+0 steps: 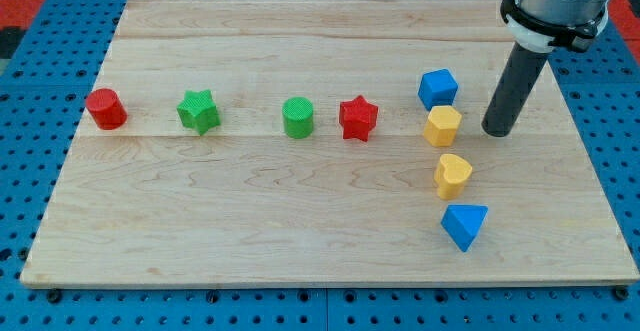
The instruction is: Move the blue triangle towards the center
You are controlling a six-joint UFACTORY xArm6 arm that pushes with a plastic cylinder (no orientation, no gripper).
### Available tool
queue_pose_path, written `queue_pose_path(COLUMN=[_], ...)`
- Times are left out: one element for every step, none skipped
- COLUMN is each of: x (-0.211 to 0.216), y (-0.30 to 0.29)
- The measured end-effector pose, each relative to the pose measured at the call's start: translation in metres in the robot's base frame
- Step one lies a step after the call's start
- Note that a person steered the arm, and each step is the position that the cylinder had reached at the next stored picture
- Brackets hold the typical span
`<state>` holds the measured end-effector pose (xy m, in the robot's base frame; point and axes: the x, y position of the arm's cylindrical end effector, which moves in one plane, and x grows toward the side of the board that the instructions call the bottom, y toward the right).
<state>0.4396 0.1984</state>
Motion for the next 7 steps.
queue_pose_path(x=[0.0,-0.001,-0.001,0.004,0.05,0.069,0.098], y=[0.0,0.014,0.056,0.084,0.036,0.008,-0.02])
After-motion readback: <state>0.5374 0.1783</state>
